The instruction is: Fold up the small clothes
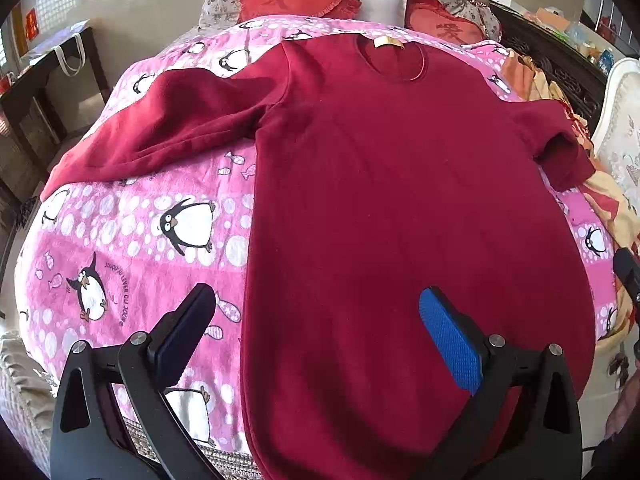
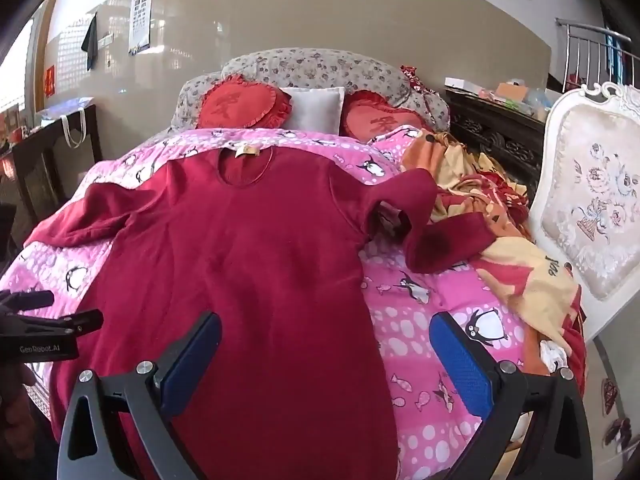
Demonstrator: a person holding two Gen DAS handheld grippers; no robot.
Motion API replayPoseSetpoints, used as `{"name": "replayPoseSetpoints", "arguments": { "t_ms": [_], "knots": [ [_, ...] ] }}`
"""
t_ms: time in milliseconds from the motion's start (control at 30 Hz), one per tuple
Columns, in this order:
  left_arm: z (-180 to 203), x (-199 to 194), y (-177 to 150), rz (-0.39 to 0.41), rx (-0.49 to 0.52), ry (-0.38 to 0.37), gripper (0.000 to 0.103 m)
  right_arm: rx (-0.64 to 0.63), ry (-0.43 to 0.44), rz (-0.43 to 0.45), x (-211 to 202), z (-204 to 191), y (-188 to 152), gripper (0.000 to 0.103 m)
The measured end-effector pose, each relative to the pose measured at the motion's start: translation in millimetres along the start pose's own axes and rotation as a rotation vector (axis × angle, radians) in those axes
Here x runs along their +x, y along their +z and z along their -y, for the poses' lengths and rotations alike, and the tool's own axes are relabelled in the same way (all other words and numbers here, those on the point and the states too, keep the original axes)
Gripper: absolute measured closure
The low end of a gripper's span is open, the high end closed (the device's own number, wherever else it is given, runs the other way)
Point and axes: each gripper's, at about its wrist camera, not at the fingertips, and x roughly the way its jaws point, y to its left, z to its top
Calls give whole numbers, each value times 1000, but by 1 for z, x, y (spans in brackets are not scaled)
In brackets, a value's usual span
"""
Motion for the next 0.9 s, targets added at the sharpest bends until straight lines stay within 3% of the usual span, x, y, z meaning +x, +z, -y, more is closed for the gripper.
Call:
{"name": "replayPoseSetpoints", "arguments": {
  "t_ms": [400, 633, 900],
  "knots": [
    [0, 9, -10, -33, -20, -28, 0, 25, 32, -24, 0, 0, -9, 0],
    [1, 2, -16, -38, -25, -81, 0, 35, 46, -26, -4, -2, -9, 0],
    [0, -5, -17, -9, -14, -45, 0, 13, 31, -2, -9, -5, -7, 0]
  ]
}}
